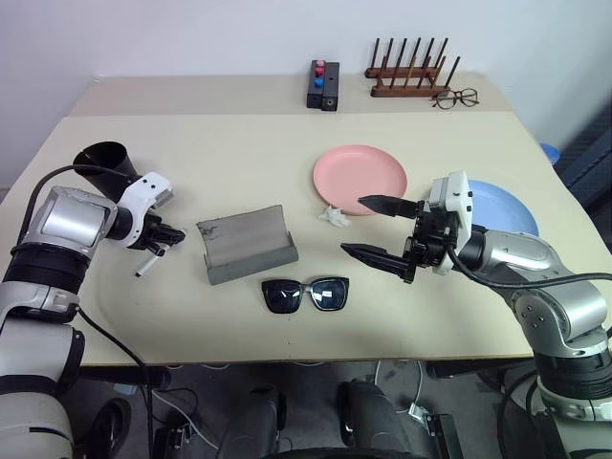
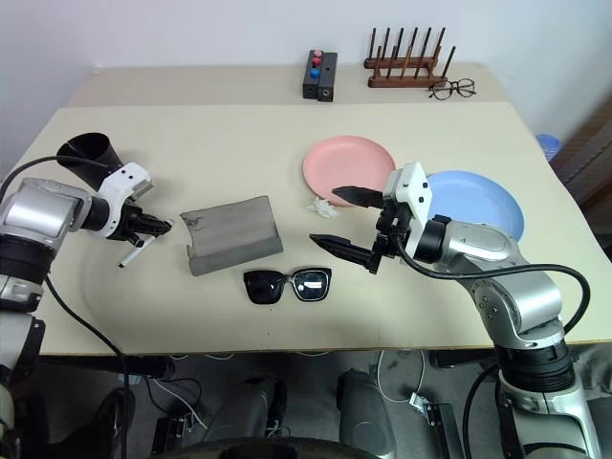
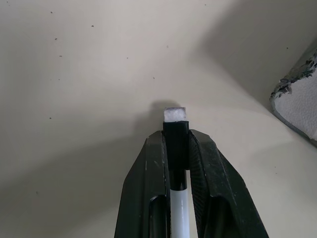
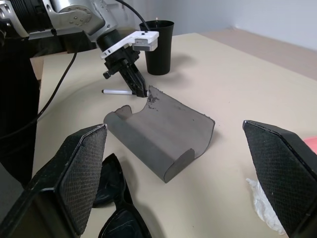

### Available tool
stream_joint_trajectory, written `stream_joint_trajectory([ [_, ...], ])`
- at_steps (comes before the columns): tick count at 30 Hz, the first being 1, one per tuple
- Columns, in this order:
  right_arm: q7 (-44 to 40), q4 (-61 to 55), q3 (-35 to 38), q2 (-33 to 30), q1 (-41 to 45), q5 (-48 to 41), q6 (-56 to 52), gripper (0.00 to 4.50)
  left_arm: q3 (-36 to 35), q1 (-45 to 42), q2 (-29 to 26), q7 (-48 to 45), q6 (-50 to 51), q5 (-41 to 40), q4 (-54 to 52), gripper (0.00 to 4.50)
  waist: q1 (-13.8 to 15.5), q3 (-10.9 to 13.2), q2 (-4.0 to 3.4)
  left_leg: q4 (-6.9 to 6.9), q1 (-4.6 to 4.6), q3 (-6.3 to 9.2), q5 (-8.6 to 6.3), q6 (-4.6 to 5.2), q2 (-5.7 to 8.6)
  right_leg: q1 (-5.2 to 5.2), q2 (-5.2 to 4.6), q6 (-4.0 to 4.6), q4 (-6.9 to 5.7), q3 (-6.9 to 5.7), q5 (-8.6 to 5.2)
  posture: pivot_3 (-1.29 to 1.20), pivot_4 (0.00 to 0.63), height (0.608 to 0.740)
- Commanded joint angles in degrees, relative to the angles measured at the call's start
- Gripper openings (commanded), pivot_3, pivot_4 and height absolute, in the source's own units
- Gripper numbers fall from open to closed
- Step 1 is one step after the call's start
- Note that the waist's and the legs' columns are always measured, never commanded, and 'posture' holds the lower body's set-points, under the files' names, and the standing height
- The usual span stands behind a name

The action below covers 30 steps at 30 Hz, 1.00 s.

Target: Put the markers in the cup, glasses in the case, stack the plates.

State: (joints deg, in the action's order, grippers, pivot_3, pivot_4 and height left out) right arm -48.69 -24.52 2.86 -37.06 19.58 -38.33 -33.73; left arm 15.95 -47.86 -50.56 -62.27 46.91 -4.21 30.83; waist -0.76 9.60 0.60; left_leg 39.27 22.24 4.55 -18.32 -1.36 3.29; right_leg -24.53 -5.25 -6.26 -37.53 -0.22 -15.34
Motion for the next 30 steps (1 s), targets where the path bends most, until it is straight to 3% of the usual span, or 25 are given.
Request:
stream_joint_trajectory([
  [1,-0.1,-1.4,0.7,-0.1,0.5,0.3,1.4,4.5,-3.4,-2.2,0.4,1.7,-1.6,0.0,0.3,0.05,0.1,0.0,0.01,0.0,0.0,0.0,0.0,0.01,0.0,0.0,0.0,0.0,-0.01,0.0,0.0,0.0,0.15,0.74],
  [6,0.1,0.1,0.5,0.5,1.8,1.5,2.7,4.5,-13.2,-11.4,2.5,7.9,-10.0,-3.3,3.9,0.05,0.2,0.1,0.31,0.06,0.03,0.05,0.04,0.05,0.01,0.0,0.0,0.0,-0.05,-0.01,0.0,0.0,0.15,0.74],
  [9,0.8,2.0,0.8,1.7,3.5,2.5,4.2,4.5,-19.8,-14.5,4.5,11.6,-26.7,-5.4,7.4,0.05,0.0,0.1,0.3,0.1,0.07,0.05,0.06,0.01,0.01,-0.04,-0.02,-0.01,-0.03,-0.02,0.01,0.0,0.15,0.74],
  [18,1.2,3.5,0.8,3.0,4.4,3.3,5.2,4.5,-29.9,-22.1,5.7,27.4,-56.0,-5.7,25.6,0.05,0.0,0.1,0.29,0.1,0.06,-0.04,0.08,-0.03,0.03,-0.12,-0.07,-0.03,-0.08,-0.01,0.01,0.0,0.15,0.74],
  [25,1.2,3.2,1.1,2.6,4.1,3.4,4.7,4.5,-36.7,-19.9,3.5,26.9,-62.7,-10.2,33.0,0.05,-0.1,0.1,0.28,0.12,0.06,-0.06,0.07,0.0,0.07,-0.12,-0.09,-0.03,-0.12,-0.02,0.02,0.0,0.15,0.74],
  [30,1.2,3.0,1.0,2.4,4.4,3.4,4.4,4.5,-39.9,-14.6,5.0,26.1,-64.8,-12.6,33.5,0.05,-0.1,0.1,0.29,0.23,0.06,-0.05,0.07,0.01,0.07,-0.12,-0.08,-0.03,-0.24,-0.02,0.02,0.0,0.15,0.74],
])
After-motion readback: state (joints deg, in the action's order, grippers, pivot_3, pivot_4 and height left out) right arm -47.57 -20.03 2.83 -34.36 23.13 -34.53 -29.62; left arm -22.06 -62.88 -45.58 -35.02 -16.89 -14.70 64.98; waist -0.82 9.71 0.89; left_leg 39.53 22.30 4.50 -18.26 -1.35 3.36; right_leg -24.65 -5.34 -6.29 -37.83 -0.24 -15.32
